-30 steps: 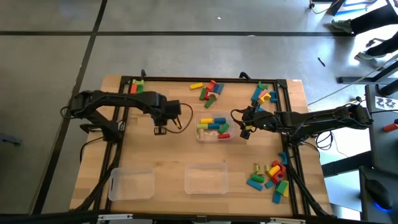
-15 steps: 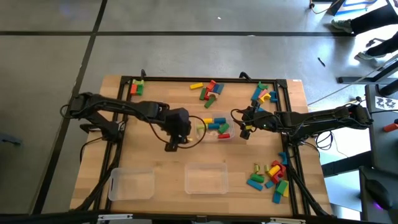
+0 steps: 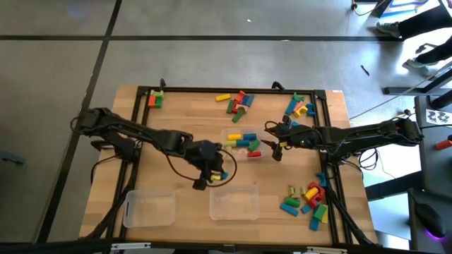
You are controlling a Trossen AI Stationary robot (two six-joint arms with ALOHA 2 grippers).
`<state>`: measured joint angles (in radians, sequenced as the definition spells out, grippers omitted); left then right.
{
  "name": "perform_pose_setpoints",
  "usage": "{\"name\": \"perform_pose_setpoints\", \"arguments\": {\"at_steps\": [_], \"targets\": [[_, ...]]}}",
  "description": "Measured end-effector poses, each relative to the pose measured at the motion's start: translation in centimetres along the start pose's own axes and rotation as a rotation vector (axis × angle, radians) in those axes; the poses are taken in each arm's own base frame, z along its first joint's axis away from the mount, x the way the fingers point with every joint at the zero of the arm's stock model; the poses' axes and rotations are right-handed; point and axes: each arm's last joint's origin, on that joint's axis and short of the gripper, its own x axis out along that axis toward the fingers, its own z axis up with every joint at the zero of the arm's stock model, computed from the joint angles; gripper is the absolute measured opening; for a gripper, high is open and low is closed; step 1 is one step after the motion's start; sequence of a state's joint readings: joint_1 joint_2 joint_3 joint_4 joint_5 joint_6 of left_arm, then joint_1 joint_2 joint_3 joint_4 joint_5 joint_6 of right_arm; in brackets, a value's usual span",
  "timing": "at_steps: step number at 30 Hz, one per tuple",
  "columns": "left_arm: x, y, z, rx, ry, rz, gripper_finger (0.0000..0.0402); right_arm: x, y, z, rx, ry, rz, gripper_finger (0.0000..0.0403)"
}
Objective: Sort blocks by size
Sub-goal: Put the blue rectangular block into the bottom right transparent bin
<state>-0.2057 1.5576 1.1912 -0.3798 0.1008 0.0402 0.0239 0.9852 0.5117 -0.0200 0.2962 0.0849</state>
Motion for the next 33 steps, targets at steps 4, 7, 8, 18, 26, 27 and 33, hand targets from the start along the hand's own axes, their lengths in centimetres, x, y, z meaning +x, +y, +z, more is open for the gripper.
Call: {"name": "perform_pose_setpoints", "arguments": {"at_steps": [4,7,8,18,26,27,33], "targets": [[1.5,-0.9,0.0,-0.019,-0.009,-0.005,0.0115,-0.6,1.5,0.8,-0.014,-0.045,0.070,0.0227],[2.7,-1.5,-0.1,-0.041,-0.014,-0.005,0.0115,-1.3,2.8,1.7,-0.024,-0.075,0.129,0.0227],[3.0,-1.7,-0.1,-0.047,-0.017,-0.009,0.0115,-1.6,3.3,1.9,-0.031,-0.083,0.151,0.0227],[5.8,-3.6,-0.9,-0.093,0.009,-0.049,0.0115,-3.7,6.6,2.6,-0.057,-0.126,0.319,0.0227],[7.6,-3.9,-2.0,-0.095,0.068,-0.050,0.0116,-4.6,7.8,2.3,-0.063,-0.123,0.386,0.0227],[7.6,-3.9,-2.0,-0.100,0.071,-0.050,0.0117,-4.6,7.9,2.3,-0.063,-0.124,0.388,0.0227],[7.7,-3.5,-2.0,-0.120,0.069,-0.042,0.0153,-4.6,7.8,2.3,-0.063,-0.123,0.386,0.0227]]}}
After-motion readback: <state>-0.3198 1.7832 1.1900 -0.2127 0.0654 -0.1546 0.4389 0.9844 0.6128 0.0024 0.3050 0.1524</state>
